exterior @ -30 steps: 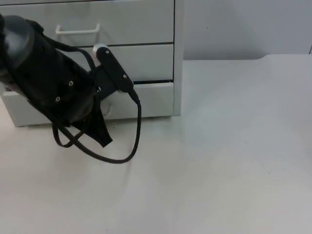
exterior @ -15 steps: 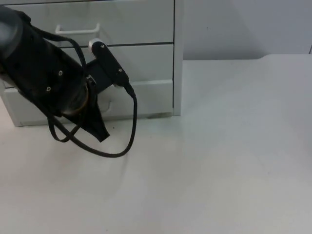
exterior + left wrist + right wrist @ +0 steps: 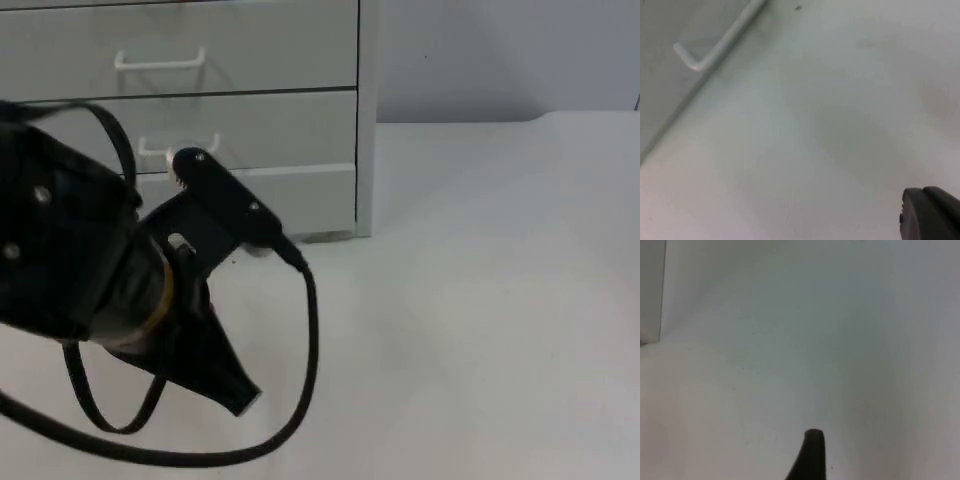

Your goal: Open the drawer with the left hand, place the block into the drawer with the right hand, then close the drawer with the left hand.

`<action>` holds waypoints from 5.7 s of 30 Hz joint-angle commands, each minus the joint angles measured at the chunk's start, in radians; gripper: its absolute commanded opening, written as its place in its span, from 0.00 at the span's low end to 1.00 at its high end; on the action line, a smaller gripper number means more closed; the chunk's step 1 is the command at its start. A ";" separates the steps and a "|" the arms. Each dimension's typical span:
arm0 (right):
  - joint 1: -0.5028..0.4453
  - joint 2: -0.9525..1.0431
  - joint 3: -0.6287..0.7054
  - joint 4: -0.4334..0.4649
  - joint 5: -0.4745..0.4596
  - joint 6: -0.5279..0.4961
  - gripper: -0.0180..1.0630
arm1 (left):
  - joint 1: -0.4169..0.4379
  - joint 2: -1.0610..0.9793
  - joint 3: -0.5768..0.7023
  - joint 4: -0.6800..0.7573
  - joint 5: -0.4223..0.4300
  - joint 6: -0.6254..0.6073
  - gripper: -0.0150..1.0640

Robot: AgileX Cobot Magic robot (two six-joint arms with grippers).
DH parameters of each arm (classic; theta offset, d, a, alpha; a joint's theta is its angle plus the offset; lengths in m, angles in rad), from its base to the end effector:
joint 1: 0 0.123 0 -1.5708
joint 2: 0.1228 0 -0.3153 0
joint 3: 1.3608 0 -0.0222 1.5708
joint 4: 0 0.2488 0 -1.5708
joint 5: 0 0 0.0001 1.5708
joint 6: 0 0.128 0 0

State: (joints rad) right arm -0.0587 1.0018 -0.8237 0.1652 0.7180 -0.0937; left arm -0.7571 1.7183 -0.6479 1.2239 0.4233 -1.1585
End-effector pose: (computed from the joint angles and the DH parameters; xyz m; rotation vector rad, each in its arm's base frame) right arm 0.2026 0.0020 0.3154 0.0545 2.3693 0.1153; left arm 0.2451 -0.1634 0.1251 0.8908 2.4291 0.2838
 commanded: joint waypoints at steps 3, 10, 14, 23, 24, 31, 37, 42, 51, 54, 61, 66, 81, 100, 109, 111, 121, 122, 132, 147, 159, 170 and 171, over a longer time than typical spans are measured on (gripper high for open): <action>0.002 -0.002 0.007 -0.002 -0.009 -0.003 0.68 | -0.033 -0.114 0.009 -0.255 -0.009 0.190 0.01; 0.002 -0.002 0.007 -0.001 -0.002 -0.003 0.68 | -0.033 -0.317 0.009 -0.604 0.078 0.448 0.01; 0.002 -0.002 0.007 0.000 0.001 -0.003 0.68 | -0.033 -0.454 0.009 -0.653 0.155 0.448 0.01; 0.002 -0.004 0.007 0.000 -0.001 -0.008 0.68 | 0.011 -0.762 0.009 -0.688 0.224 0.448 0.01; 0.002 -0.008 0.007 0.001 -0.001 -0.012 0.68 | 0.029 -0.799 0.009 -0.688 0.236 0.448 0.01; 0.002 -0.082 0.007 0.008 -0.001 -0.055 0.68 | 0.130 -1.080 0.009 -0.685 0.296 0.510 0.01; 0.002 -0.137 0.007 0.105 -0.004 -0.168 0.68 | 0.142 -1.268 0.009 -0.717 0.363 0.606 0.01; 0.002 -0.173 0.007 0.206 0.005 -0.299 0.68 | 0.142 -1.419 0.010 -0.879 0.363 0.770 0.01; 0.002 -0.302 0.007 0.264 0.061 -0.386 0.68 | 0.142 -1.609 0.039 -1.174 0.456 1.095 0.01; 0.002 -0.351 0.007 0.266 0.082 -0.386 0.68 | 0.142 -1.653 0.052 -1.180 0.486 1.095 0.01; 0.002 -0.553 0.042 0.264 0.175 -0.362 0.68 | 0.142 -1.718 0.056 -1.182 0.607 1.108 0.01; 0.002 -0.663 0.124 0.255 0.183 -0.344 0.68 | 0.142 -1.718 0.103 -1.224 0.636 1.130 0.01; 0.002 -0.984 0.292 -0.037 0.348 -0.074 0.68 | 0.142 -1.718 0.133 -1.246 0.661 1.140 0.01; 0.002 -1.002 0.306 -0.129 0.363 0.038 0.68 | 0.142 -1.718 0.153 -1.242 0.651 1.142 0.01; 0.002 -1.002 0.306 -0.140 0.363 0.038 0.68 | 0.142 -1.718 0.153 -1.242 0.651 1.142 0.01; 0.002 -1.002 0.306 -0.143 0.363 0.038 0.68 | 0.142 -1.718 0.153 -1.240 0.651 1.142 0.01; 0.002 -1.002 0.308 -0.211 0.363 0.109 0.68 | 0.142 -1.718 0.153 -1.240 0.651 1.142 0.01; 0.002 -1.002 0.308 -0.211 0.363 0.109 0.68 | 0.142 -1.718 0.153 -1.240 0.651 1.142 0.01; 0.002 -1.002 0.308 -0.207 0.363 0.102 0.74 | 0.142 -1.718 0.153 -1.240 0.651 1.142 0.02; 0.002 -1.002 0.308 -0.207 0.363 0.100 0.99 | 0.142 -1.718 0.153 -1.242 0.651 1.138 0.99; 0.002 -1.002 0.308 -0.207 0.363 0.100 0.99 | 0.142 -1.718 0.153 -1.240 0.651 1.138 0.99; 0.002 -1.002 0.308 -0.207 0.361 0.100 0.99 | 0.191 -1.718 0.153 -1.238 0.651 1.140 0.99; 0.002 -1.002 0.308 -0.207 0.361 0.100 0.99 | 0.215 -1.718 0.153 -1.238 0.651 1.140 0.99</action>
State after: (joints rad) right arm -0.0566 0.0044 -0.5220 -0.0384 1.0851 0.0076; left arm -0.5815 0.0040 -0.5000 -0.0135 1.0789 -0.0171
